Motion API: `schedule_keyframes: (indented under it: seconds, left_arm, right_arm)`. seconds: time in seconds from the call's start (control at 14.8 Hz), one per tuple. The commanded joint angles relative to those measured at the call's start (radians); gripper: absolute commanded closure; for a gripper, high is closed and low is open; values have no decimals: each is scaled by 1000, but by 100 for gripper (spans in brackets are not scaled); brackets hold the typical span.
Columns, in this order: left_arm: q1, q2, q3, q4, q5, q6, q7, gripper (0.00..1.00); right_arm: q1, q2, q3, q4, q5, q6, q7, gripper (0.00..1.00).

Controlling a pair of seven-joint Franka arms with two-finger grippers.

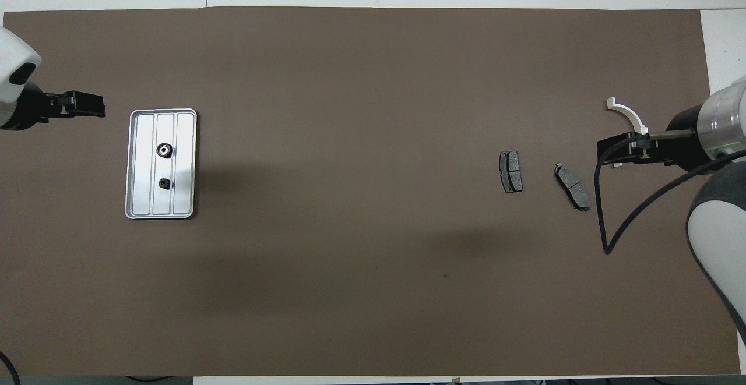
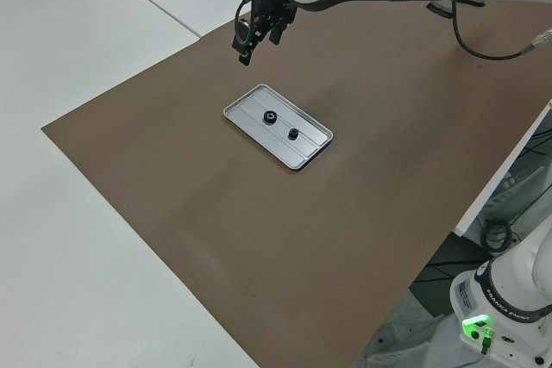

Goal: Pick bearing gear from pile to tray

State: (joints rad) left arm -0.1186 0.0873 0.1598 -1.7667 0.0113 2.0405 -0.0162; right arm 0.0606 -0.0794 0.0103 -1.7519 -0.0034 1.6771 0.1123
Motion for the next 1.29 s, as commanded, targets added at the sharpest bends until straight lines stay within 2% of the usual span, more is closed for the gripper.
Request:
schedule_keyframes:
  seconds: [0.0,0.2,0.34,0.47,0.61,1.22]
  left_arm:
    - [5,-93,-5,1,-30,-54,-57,0]
    - [4,-159,-8,35,-30,-169,-59,0]
    - [25,-159,-46,97,-28,-277,-61,0]
    - [132,-152,-161,151,-43,-385,-57,0]
    - [142,-141,-181,185,-44,-471,-57,0]
    - [145,-153,-181,178,-42,-502,-27,0]
  right_arm:
    - [-10,-11,5,-8,-1,15,-10,0]
    - [-10,-11,5,-8,-1,15,-10,0]
    - [-10,-13,5,-8,-1,13,-10,0]
    - [-10,-11,5,-9,-1,15,-10,0]
    - [-8,-13,5,-9,-1,13,-10,0]
    - [-8,-11,0,-8,-1,15,-8,0]
